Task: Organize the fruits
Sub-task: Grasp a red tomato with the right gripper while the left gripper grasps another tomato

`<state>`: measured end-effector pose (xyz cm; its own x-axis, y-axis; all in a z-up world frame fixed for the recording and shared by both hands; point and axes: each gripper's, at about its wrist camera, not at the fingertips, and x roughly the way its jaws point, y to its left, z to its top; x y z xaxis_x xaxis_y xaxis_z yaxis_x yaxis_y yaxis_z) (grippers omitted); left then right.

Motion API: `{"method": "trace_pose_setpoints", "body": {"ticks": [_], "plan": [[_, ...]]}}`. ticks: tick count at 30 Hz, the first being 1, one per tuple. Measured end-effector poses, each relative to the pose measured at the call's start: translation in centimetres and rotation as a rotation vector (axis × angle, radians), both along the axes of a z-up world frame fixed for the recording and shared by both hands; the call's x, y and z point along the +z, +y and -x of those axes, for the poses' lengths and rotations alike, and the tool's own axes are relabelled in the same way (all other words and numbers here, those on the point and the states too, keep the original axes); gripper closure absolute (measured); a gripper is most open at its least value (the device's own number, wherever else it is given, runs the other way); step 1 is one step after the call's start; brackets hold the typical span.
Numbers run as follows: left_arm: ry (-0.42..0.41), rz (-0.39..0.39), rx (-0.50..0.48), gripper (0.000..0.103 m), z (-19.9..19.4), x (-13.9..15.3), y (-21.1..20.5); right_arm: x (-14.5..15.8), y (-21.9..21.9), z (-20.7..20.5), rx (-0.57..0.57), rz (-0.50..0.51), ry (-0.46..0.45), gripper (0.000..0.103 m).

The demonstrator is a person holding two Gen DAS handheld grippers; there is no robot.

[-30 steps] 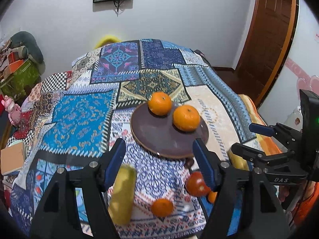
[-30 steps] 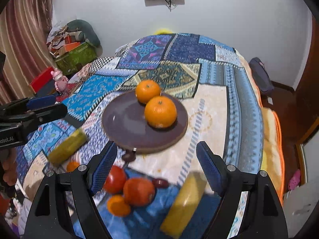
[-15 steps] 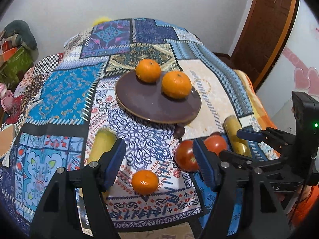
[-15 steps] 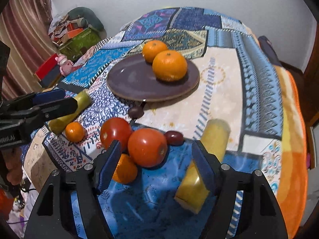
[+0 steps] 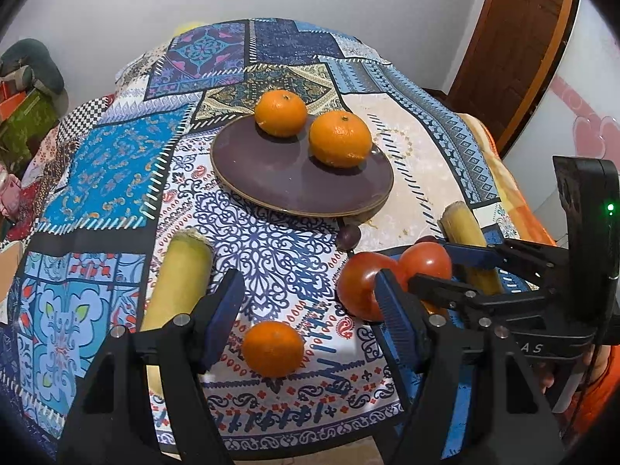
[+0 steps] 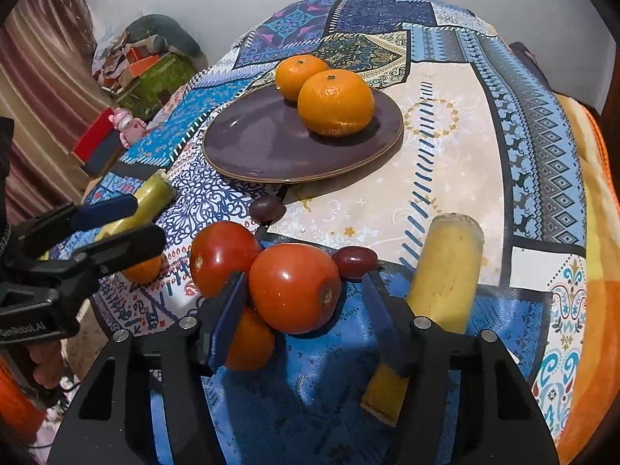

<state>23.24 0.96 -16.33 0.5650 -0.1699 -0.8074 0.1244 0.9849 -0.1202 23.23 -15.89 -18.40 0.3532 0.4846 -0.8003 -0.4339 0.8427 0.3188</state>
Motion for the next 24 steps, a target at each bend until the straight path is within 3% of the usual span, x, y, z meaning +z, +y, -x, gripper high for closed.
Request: {"method": "trace_pose_setpoints", "body": {"ticks": [2,19,24], "plan": [[0.005,0.006,-0.008,0.034,-0.1,-0.1,-0.4,0.0,-0.1,0.0,0.007,-0.02,0.01,0.057],[0.066,0.012,-0.069,0.034,-2.2,-2.1,-4.1,0.8,-2.3,0.2,-0.018,0.036,-0.055,0.057],[0.096,0.017,-0.092,0.046,-2.8,-3.0,-5.0,1.0,-2.8,0.3,-0.028,0.032,-0.057,0.057]]}}
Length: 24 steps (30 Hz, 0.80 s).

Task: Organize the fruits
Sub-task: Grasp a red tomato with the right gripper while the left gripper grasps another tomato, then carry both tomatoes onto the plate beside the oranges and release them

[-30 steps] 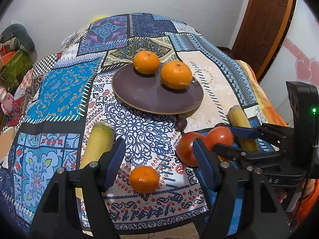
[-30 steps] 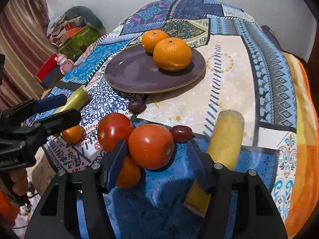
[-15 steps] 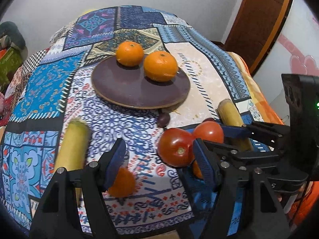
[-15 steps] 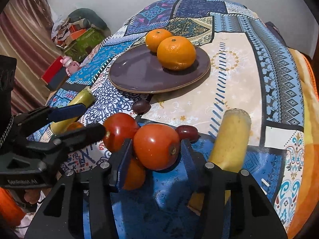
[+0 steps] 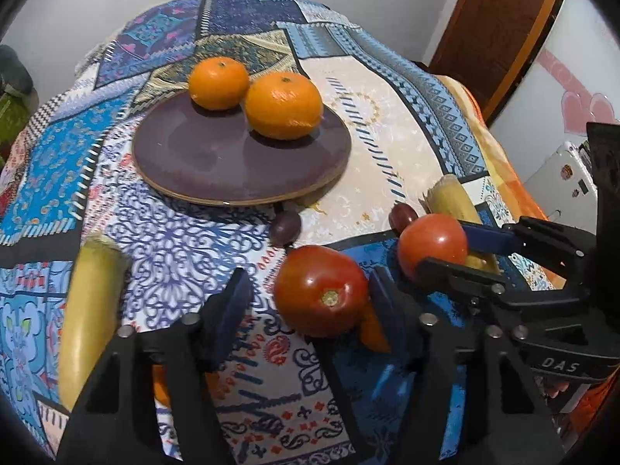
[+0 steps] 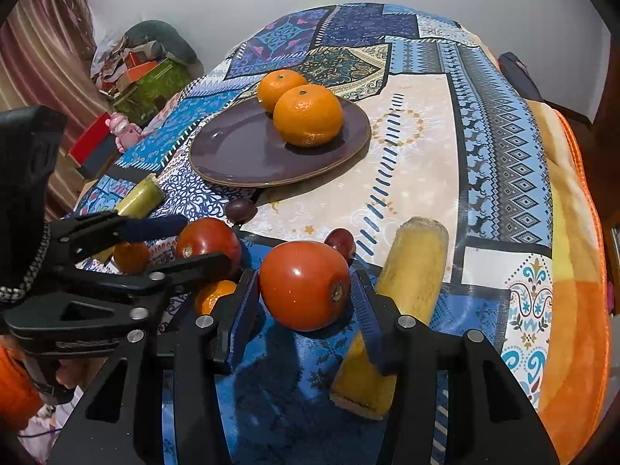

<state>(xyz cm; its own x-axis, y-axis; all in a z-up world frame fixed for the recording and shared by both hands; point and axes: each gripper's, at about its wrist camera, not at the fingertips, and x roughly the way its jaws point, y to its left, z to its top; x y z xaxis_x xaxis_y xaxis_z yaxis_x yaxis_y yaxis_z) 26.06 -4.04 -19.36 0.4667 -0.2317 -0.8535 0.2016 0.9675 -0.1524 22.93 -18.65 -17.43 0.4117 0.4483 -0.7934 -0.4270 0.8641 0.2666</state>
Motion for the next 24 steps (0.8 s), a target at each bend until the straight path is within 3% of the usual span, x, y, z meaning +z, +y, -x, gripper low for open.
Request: {"method": "trace_pose_setpoints", "body": {"ticks": [1,10,24], "plan": [[0.003,0.009,-0.008,0.052,-0.1,0.0,-0.1,0.0,0.0,0.0,-0.001,-0.002,0.001,0.057],[-0.014,0.006,-0.002,0.053,0.4,0.6,0.1,0.8,-0.2,0.0,-0.01,-0.021,-0.014,0.058],[-0.139,0.014,0.065,0.053,0.5,6.1,3.7,3.6,1.9,-1.5,0.004,-0.063,-0.088,0.058]]}}
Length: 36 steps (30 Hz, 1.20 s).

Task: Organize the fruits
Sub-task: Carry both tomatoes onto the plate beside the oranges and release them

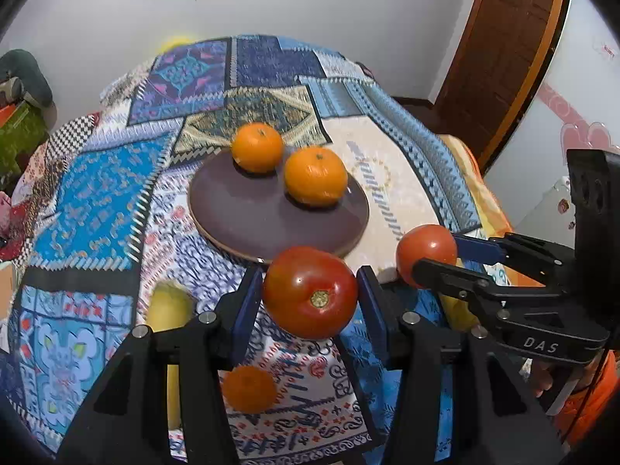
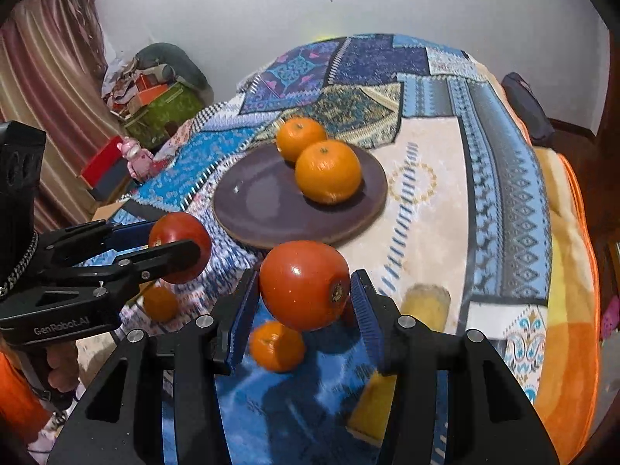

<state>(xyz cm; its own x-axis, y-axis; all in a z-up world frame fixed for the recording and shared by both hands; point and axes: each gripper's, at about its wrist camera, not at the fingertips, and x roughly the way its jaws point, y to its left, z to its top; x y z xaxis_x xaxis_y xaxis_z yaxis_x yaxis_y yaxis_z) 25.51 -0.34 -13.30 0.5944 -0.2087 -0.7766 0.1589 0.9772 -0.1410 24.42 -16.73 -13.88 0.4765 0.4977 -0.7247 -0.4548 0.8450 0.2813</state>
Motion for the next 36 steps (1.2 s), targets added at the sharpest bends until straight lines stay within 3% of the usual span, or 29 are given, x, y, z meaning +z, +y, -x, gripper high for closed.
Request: {"method": "trace_pose_setpoints", "body": {"ticks": [10,18,25,36], "plan": [[-0.076,-0.022,0.048,0.053,-1.7,3.1,2.1,2.0,2.3,-2.0,0.019,-0.026,-0.059,0.058],[-0.099,-0.031,0.089,0.053,-3.6,4.0,3.7,2.3,4.4,-4.0,0.032,-0.022,-0.081,0.058],[-0.085,-0.051,0.105,0.053,-5.6,2.7,4.2,1.0,5.6,-5.6,0.024,0.004,-0.061,0.057],[0.014,-0.044,0.094,0.053,-8.6,-1.3,4.7,-1.3,6.6,-6.6,0.058,0.048,-0.014,0.057]]}}
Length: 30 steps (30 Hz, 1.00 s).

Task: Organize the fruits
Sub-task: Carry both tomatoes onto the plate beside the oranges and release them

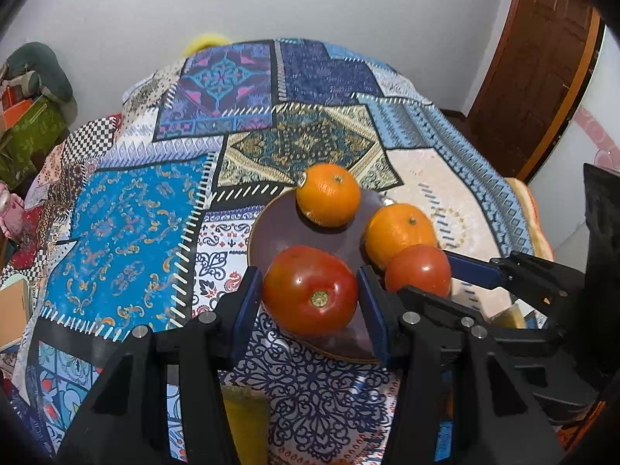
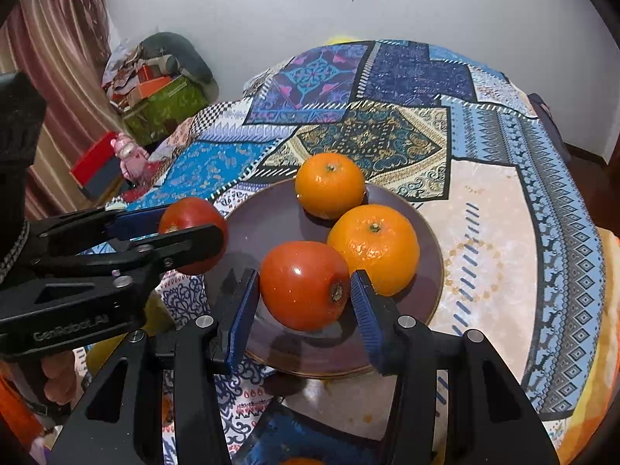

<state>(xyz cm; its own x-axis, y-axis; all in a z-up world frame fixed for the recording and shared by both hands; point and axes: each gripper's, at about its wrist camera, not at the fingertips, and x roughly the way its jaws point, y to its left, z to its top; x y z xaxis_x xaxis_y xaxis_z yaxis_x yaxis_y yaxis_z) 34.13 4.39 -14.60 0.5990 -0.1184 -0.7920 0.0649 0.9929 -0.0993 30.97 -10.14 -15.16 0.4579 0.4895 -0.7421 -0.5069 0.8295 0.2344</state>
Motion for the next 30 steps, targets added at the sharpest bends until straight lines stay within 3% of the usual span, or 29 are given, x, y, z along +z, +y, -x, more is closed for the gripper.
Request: {"method": "trace_pose_setpoints", "body": {"ticks": [19,30], "plan": [[0.089,0.015,0.003,0.053,-2.4,-2.7,0.0,-1.3,1.7,-0.9,0.044,0.052,0.015,0.057],[-0.004,0.001,0.008,0.052,0.0,0.9,0.4,0.7,0.2,0.1,0.019,0.026,-0.015,0.056]]}}
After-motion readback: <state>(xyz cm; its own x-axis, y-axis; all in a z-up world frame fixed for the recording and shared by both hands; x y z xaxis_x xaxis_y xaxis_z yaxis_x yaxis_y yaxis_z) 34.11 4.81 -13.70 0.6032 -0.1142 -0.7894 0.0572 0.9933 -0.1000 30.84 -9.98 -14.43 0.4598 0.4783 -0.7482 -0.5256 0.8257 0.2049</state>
